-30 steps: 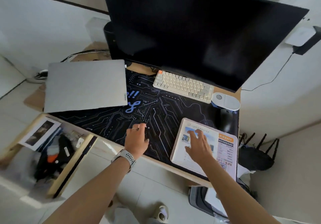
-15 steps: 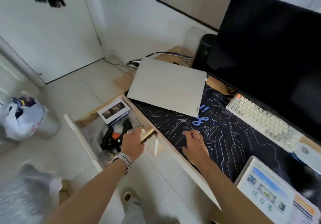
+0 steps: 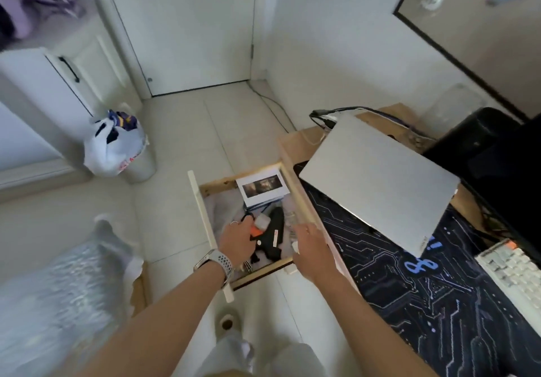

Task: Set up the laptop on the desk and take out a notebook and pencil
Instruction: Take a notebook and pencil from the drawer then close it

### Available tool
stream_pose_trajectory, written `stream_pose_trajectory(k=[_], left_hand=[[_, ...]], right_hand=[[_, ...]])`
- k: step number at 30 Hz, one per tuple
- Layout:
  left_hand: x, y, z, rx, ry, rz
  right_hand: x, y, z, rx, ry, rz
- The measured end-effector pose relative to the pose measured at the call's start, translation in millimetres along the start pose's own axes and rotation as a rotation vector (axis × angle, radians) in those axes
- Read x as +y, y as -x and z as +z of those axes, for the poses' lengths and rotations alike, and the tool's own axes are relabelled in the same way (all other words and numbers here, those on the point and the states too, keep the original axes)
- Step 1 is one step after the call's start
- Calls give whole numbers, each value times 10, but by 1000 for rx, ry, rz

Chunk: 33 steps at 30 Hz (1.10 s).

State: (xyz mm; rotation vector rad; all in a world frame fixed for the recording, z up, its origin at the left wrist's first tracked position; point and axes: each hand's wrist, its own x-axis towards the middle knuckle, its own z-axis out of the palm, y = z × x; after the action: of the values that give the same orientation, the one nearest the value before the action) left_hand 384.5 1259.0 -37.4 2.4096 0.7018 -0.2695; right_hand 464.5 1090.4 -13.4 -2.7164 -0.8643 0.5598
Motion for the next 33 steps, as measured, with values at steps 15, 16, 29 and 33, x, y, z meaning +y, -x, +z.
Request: stream_pose_trajectory(k=[15,16,29,33], left_hand=[[-191,-124,443,-178,118,-131],[-188,-136,466,-188,128,-147],[-283,-335,859,-326,130,-288],[-318,-395,1013,-394,142,-316]], right_hand=[[-23,-601,487,-359,166,-268],[-7,-642,514,-382,180,-276],[94,-1039,831,-663,275,-310],[111,-1142,941,-719,315,-290]])
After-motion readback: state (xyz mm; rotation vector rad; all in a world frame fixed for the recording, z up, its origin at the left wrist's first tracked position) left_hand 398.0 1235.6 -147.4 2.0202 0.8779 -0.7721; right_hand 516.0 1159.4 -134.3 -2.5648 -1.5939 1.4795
